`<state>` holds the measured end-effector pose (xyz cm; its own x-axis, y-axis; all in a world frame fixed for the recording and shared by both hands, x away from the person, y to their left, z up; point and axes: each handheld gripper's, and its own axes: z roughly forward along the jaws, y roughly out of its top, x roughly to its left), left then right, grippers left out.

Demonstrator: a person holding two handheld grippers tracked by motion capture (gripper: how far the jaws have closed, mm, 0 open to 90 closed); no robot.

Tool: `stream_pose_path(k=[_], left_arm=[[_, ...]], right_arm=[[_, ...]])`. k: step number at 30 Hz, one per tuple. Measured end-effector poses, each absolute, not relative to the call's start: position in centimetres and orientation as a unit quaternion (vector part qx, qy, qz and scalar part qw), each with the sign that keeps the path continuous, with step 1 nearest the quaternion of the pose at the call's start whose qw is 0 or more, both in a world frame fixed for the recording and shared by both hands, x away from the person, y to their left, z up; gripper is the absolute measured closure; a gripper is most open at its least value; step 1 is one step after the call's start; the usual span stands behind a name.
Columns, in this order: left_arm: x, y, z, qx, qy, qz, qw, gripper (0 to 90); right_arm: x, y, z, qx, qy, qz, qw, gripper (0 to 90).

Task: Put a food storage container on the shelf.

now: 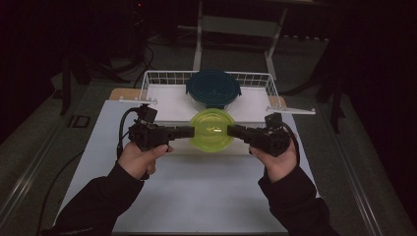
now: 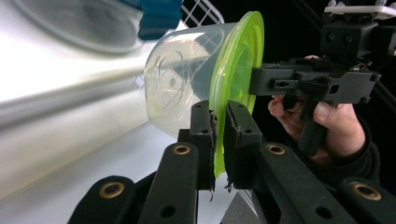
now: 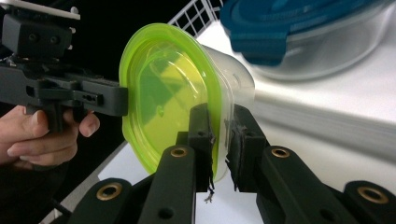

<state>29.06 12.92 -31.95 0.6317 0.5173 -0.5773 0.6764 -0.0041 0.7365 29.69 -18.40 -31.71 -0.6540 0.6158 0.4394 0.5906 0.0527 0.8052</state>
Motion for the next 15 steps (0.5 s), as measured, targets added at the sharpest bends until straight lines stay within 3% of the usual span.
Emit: stream_pose_path(k=[15], left_arm=[[31.9,12.1,-28.0,0.707,0.412,-0.048,0.573,82.1]], right_arm=[[31.9,-18.9,-28.3,0.414,0.708,0.571,0.042,80.2]])
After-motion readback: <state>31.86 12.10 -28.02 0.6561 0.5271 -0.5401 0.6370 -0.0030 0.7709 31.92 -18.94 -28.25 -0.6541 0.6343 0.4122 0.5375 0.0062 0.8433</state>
